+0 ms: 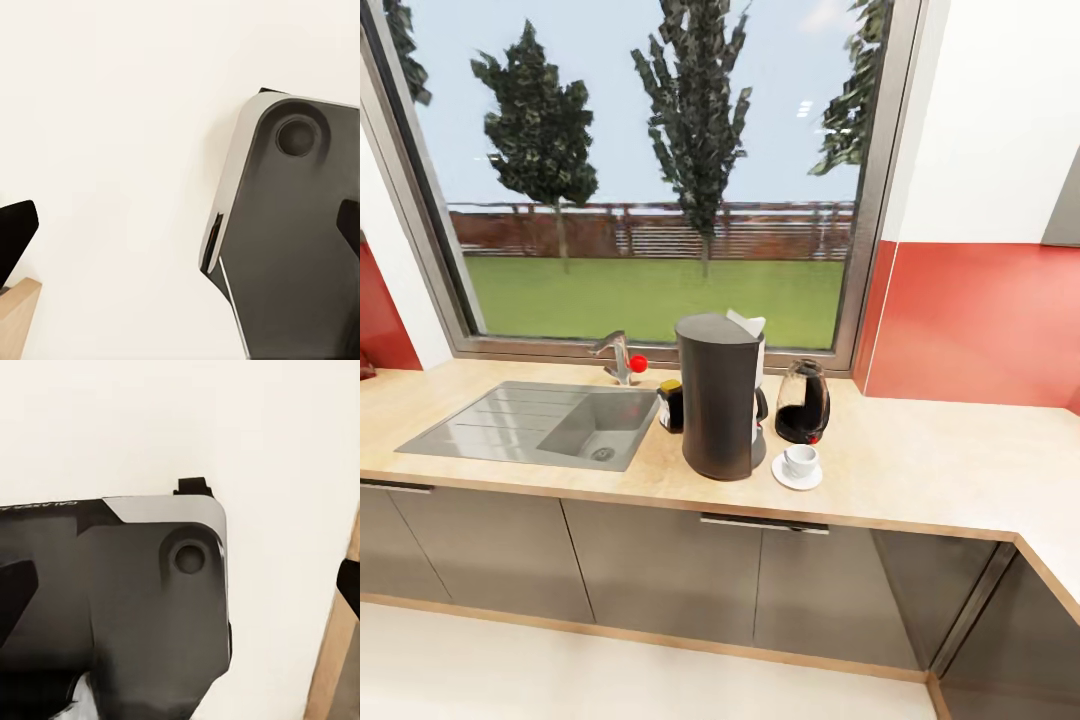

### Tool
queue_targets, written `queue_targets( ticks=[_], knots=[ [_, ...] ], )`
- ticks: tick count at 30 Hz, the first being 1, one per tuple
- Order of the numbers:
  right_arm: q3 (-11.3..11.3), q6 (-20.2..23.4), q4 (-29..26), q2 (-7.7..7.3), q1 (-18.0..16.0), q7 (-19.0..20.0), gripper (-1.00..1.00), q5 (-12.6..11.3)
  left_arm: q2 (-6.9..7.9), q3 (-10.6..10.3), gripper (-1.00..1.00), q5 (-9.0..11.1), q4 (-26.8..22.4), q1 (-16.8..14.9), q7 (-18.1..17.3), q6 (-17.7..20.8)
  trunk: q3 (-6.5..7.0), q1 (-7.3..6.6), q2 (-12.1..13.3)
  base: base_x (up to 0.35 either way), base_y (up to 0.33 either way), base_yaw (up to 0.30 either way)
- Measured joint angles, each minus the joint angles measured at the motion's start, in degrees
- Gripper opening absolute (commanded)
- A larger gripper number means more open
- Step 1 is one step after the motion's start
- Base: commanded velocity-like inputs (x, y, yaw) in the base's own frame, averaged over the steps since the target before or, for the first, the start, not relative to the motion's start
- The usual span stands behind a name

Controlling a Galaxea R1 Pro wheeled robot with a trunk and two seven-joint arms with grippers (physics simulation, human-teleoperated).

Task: Set up a coffee station on the kitchen countertop: keep the coffee maker on the countertop, move the bottle of coffee from the kitchen shelf to the counter next to the coffee maker, place a paper coffee filter on top of the coffee maker, put the saucer next to the coffee maker with the coffee cup on the saucer, and place the electric kettle next to the coffee maker.

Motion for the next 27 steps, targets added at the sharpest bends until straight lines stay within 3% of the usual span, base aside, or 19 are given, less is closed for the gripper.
queue_targets(
  ticks=[3, 6, 11, 14, 27],
  knots=[
    [0.01, 3.89, -0.01, 0.28, 2.09, 0.14, 1.0, -0.05, 0.03, -0.09, 1.0, -0.01, 0.51, 0.11, -0.01, 0.4, 0.0, 0.0, 0.0, 0.0, 0.0, 0.0],
    [0.06, 4.7, 0.0, 0.42, 3.29, 0.24, 1.0, -0.07, 0.15, -0.11, 1.0, -0.68, 0.78, 0.15, -0.07, 0.81, 0.0, 0.0, 0.0, 0.0, 0.0, 0.0],
    [0.05, 5.02, 0.01, 1.67, 6.35, -0.01, 1.0, -0.07, -0.05, 0.12, 1.0, -6.64, 0.83, 0.3, 0.12, 9.52, 0.01, 0.0, 0.0, 0.0, 0.0, 0.0],
    [0.07, 5.03, -0.07, 1.9, 6.88, -0.12, 1.0, -0.07, -0.07, 0.26, 1.0, -8.58, 0.8, 0.31, 0.27, 12.19, 0.01, 0.0, 0.0, 0.0, 0.0, 0.0],
    [0.02, 4.96, -0.11, 1.94, 7.07, -0.18, 1.0, -0.07, -0.08, 0.31, 1.0, -9.28, 0.83, 0.31, 0.34, 13.2, 0.01, 0.0, 0.0, 0.0, 0.0, 0.0]
  ],
)
